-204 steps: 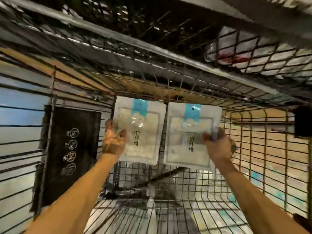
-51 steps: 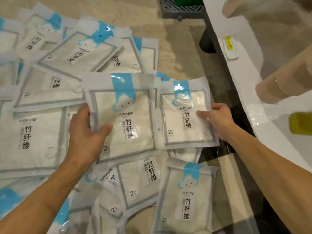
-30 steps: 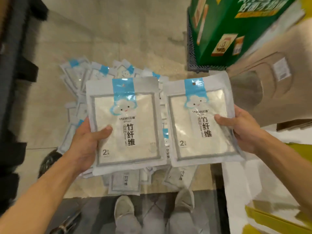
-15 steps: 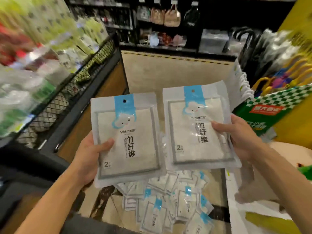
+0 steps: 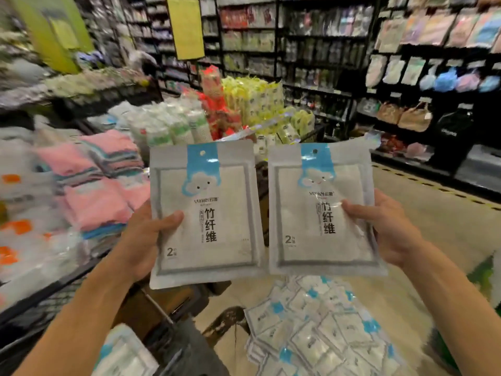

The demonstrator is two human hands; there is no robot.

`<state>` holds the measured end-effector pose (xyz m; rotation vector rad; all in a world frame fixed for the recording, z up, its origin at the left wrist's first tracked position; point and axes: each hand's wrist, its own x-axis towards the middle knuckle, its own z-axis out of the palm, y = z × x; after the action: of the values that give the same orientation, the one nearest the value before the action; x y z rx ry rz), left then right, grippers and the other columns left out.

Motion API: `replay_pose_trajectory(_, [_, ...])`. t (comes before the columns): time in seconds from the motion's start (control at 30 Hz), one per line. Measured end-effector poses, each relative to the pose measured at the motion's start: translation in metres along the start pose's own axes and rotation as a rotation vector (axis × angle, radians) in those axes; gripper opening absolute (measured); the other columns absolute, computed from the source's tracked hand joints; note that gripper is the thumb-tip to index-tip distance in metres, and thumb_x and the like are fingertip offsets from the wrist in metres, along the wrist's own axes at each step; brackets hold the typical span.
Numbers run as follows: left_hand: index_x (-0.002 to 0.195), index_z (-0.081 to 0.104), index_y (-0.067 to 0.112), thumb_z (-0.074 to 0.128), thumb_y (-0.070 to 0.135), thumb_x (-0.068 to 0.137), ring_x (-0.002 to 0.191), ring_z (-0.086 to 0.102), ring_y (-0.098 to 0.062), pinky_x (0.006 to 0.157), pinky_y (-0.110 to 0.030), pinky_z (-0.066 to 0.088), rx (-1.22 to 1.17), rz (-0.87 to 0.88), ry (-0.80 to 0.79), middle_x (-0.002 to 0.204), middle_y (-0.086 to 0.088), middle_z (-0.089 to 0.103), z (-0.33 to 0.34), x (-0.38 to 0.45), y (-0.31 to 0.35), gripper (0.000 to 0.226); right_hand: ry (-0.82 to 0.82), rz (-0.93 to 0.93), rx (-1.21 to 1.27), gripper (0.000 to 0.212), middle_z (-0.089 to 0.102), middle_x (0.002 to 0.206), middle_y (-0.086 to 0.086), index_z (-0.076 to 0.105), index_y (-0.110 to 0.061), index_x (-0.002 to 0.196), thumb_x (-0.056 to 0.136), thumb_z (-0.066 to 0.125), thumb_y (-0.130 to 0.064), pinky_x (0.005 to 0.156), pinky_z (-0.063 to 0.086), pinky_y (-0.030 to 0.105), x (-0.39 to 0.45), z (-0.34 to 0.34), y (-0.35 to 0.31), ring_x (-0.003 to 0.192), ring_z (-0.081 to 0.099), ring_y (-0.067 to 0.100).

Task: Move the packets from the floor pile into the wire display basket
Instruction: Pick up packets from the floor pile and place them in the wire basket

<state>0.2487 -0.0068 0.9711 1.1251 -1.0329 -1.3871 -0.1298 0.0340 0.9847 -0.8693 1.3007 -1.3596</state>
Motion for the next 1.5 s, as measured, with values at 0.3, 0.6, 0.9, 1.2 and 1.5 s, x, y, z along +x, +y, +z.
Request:
replay_pose_trajectory(0.3, [0.128,0.060,0.011,0.056,-0.004,0.095,0.085,0.077,-0.026,0.060,-0.037,0.063,-0.054,0.017,0.441,0.106,-0.012,0.078,-0.093,-0.157,-0.002,0.036,-0.396,0.062,-0.049,0.031,0.078,0.107,0.016,0.066,-0.009,0.124,0.094,0.063,0.000,0.070,0.065,0.043,-0.025,0.101,0.030,0.090,0.077,0.031])
replay_pose_trajectory(0.6, [0.129,0.060,0.012,0.065,0.003,0.082,0.093,0.076,-0.030,0.063,-0.041,0.064,-0.138,0.060,0.649,0.113,-0.014,0.076,-0.216,-0.280,-0.014,0.047,-0.638,0.124,-0.096,0.029,0.079,0.105,0.014,0.065,-0.009,0.122,0.095,0.063,0.001,0.067,0.065,0.038,-0.091,0.238,0.079,0.091,0.078,0.030])
replay_pose_trajectory(0.9, [0.127,0.058,0.009,0.065,0.004,0.083,0.094,0.075,-0.037,0.064,-0.046,0.064,-0.224,-0.044,0.775,0.113,-0.018,0.075,-0.334,-0.356,-0.054,0.044,-0.739,0.238,-0.178,0.034,0.075,0.116,0.020,0.062,-0.005,0.128,0.095,0.062,0.001,0.087,0.061,0.050,-0.145,0.344,0.153,0.104,0.074,0.038])
replay_pose_trajectory(1.2, [0.126,0.059,0.013,0.060,-0.003,0.093,0.106,0.071,-0.040,0.090,-0.063,0.055,-0.292,-0.202,0.894,0.117,-0.018,0.074,-0.394,-0.343,-0.116,0.037,-0.769,0.330,-0.306,0.032,0.077,0.109,0.018,0.062,-0.005,0.126,0.096,0.062,0.002,0.071,0.065,0.043,-0.118,0.399,0.220,0.096,0.076,0.035])
replay_pose_trajectory(1.5, [0.126,0.059,0.015,0.060,-0.004,0.093,0.101,0.075,-0.030,0.075,-0.048,0.061,-0.273,-0.311,1.015,0.113,-0.012,0.076,-0.427,-0.286,-0.170,0.038,-0.873,0.456,-0.396,0.031,0.078,0.109,0.014,0.063,-0.011,0.124,0.095,0.064,0.001,0.069,0.065,0.042,-0.045,0.471,0.291,0.096,0.077,0.033])
